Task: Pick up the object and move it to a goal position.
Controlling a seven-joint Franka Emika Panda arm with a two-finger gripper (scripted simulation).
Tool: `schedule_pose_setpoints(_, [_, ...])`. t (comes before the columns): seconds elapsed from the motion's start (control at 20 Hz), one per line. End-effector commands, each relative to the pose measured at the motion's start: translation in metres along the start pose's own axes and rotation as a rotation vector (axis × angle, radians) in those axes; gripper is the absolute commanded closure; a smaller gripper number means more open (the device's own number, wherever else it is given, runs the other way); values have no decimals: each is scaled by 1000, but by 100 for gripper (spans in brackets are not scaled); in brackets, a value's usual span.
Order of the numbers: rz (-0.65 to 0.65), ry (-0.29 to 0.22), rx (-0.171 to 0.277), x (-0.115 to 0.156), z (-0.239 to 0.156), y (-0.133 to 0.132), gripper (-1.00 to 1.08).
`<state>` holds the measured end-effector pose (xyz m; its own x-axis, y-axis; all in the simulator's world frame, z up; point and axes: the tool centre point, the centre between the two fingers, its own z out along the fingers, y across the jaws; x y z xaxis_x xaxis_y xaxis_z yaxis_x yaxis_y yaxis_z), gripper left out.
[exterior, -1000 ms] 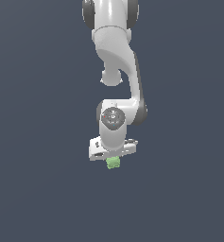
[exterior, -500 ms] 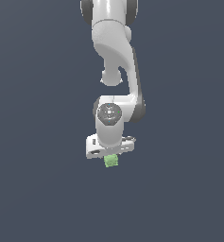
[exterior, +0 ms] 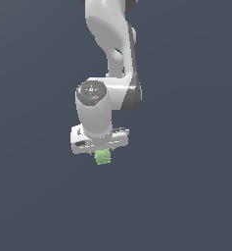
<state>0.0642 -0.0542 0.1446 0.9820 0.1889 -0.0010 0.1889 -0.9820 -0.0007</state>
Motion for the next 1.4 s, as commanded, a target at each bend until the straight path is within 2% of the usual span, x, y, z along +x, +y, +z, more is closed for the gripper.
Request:
schedule_pose_setpoints(0.0, [0, 1, 0, -7, -26, 16, 108])
schedule_pose_setpoints(0.8, [0, 1, 1, -45, -180, 111, 108])
schedule_pose_setpoints(1.05, [0, 1, 0, -51, -208, 130, 108])
schedule_pose_setpoints(1.35, [0, 1, 0, -53, -225, 141, 108])
